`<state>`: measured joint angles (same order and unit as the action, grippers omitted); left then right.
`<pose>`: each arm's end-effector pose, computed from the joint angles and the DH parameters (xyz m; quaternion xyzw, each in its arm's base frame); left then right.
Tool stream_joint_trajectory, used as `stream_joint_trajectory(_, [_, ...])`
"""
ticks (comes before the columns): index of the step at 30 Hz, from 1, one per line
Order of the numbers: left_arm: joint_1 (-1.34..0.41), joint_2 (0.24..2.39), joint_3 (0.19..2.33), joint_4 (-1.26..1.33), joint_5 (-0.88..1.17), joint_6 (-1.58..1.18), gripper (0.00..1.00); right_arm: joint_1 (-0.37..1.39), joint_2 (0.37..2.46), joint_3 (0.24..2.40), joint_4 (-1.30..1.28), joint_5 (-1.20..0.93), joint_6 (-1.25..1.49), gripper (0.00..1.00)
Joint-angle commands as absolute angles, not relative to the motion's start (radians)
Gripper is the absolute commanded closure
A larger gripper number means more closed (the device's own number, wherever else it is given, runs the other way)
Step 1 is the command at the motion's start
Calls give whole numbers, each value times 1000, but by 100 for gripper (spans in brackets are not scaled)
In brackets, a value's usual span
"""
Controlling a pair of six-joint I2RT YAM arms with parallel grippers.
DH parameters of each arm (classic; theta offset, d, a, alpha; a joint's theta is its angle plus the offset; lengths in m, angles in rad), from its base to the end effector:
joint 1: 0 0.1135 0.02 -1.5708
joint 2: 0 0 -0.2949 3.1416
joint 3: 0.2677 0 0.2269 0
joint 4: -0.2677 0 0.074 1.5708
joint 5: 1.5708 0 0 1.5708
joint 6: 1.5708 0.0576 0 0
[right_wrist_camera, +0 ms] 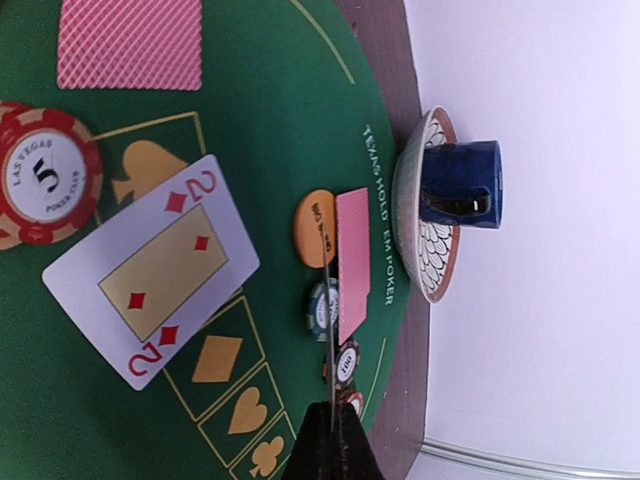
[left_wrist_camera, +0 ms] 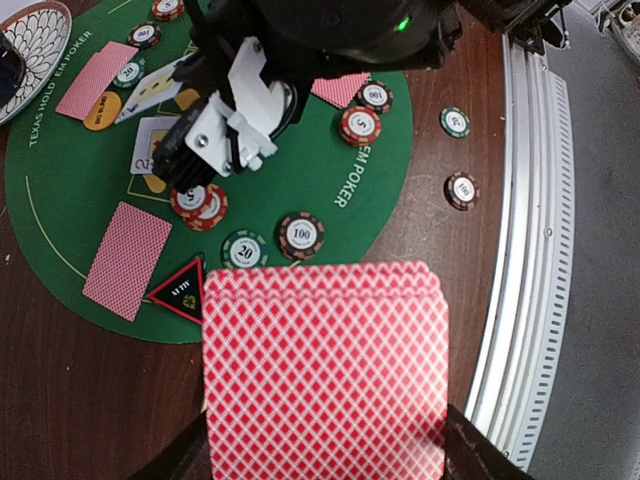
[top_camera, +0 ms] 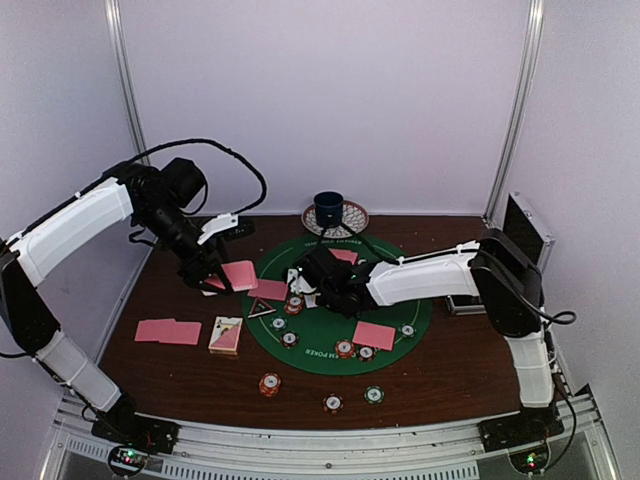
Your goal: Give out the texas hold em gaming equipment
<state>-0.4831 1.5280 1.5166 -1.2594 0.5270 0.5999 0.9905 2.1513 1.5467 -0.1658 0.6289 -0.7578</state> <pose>0.2198 -0.1480 0.3474 0.5254 0.7980 -0.2487 0.1591 0.2928 0.3849 0.2011 -0.5944 0.6544 -0.2399 0.4011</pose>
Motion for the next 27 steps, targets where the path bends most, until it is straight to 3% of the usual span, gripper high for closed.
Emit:
stream_joint_trajectory(1, [-471,1500,1526,-1270,557,596,100,992,2177,1530,-130,609,-798,100])
stream_joint_trajectory(7, [-471,1505,1528,-1271,557,598,100,992,2174,1548,-269,521,-701,97])
stream_joint_trajectory(8, [-471,1506,1530,-1272,558,598,100,993,2167,1546,-279,512,-689,91])
stream_joint_trajectory(12, [-471,1513,1536,-1272,560,598,100,996,2133,1518,-286,498,-654,47])
stream_joint_trajectory(18, [-471,1513,1543,-1276,558,601,100,990,2059,1509,-272,511,-588,4])
stream_joint_trajectory(27, [-471,1512,1542,-1275,557,604,100,933,1933,1606,-363,540,-184,1])
